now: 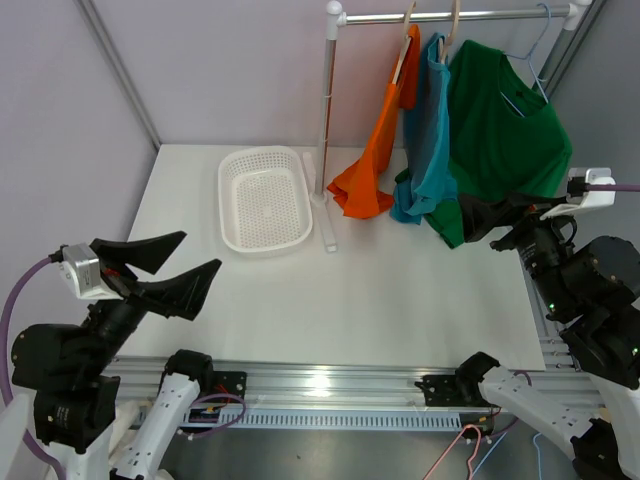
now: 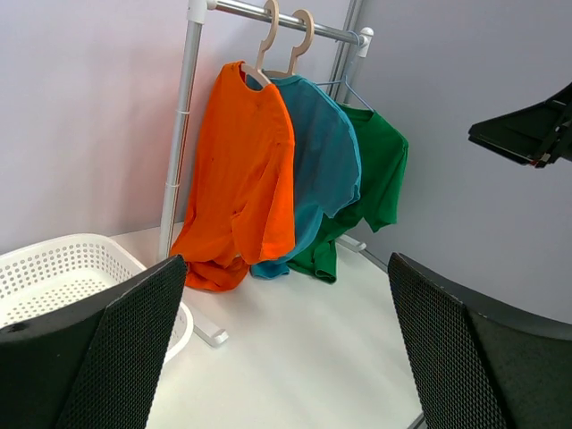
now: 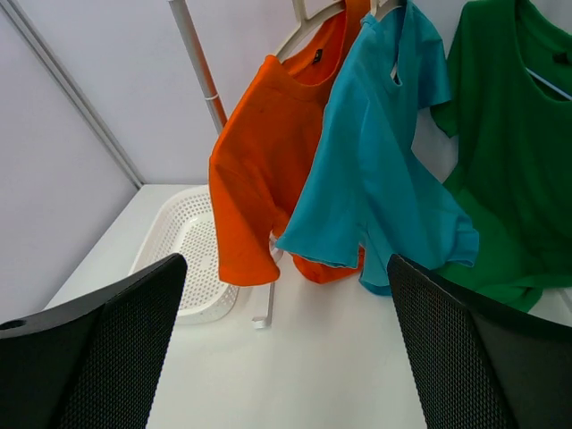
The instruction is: Remove the t-shirt from the hanger
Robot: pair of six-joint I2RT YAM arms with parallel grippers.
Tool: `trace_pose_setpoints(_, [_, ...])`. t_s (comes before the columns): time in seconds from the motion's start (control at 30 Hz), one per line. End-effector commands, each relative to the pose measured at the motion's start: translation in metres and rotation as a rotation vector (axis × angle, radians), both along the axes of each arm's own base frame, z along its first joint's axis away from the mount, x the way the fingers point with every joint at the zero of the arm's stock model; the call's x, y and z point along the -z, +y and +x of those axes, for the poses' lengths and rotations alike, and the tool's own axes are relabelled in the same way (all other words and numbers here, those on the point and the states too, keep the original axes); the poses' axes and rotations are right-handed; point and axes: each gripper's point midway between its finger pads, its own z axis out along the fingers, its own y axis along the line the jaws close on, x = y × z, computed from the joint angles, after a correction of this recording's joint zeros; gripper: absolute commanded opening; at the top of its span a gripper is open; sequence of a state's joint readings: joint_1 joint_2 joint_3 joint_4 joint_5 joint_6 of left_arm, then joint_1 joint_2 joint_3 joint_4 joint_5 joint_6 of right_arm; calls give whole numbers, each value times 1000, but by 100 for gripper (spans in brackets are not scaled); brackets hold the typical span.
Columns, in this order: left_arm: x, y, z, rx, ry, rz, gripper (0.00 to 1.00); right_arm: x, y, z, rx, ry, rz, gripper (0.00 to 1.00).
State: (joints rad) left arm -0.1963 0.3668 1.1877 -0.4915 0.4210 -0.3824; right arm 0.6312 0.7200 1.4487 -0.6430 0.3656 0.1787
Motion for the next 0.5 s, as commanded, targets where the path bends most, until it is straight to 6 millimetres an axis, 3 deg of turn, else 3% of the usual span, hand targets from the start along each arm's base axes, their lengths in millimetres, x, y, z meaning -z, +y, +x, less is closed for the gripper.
trace_pose_setpoints(0.0, [1, 0, 5, -6, 10, 14, 99, -8, -7, -1, 30, -32, 15, 99])
trace_pose_setpoints(0.1, [2, -1, 7, -2, 15, 17, 100, -4, -4, 2, 28, -21, -3, 99])
trace_pose_setpoints(0.2, [5, -7, 13, 23, 22, 29, 100, -1, -7, 22, 115, 24, -11, 100])
trace_pose_setpoints(0.23, [0, -10, 17, 42, 7, 28, 100, 8, 4, 42, 130, 67, -63, 100])
trace_pose_setpoints(0.3, [-3, -20, 19, 101, 13, 40, 100, 0, 13, 60, 144, 61, -112, 99])
trace_pose_setpoints(0.33, [-1, -25, 30, 121, 48, 42, 100, 7, 24, 79, 151, 82, -151, 93])
trace_pose_setpoints(0.4, [-6, -30, 37, 145, 59, 45, 100, -11, 27, 96, 191, 22, -139, 91])
trace_pose_setpoints(0.47, [-10, -32, 51, 140, 74, 52, 100, -8, 45, 127, 166, 32, -166, 94])
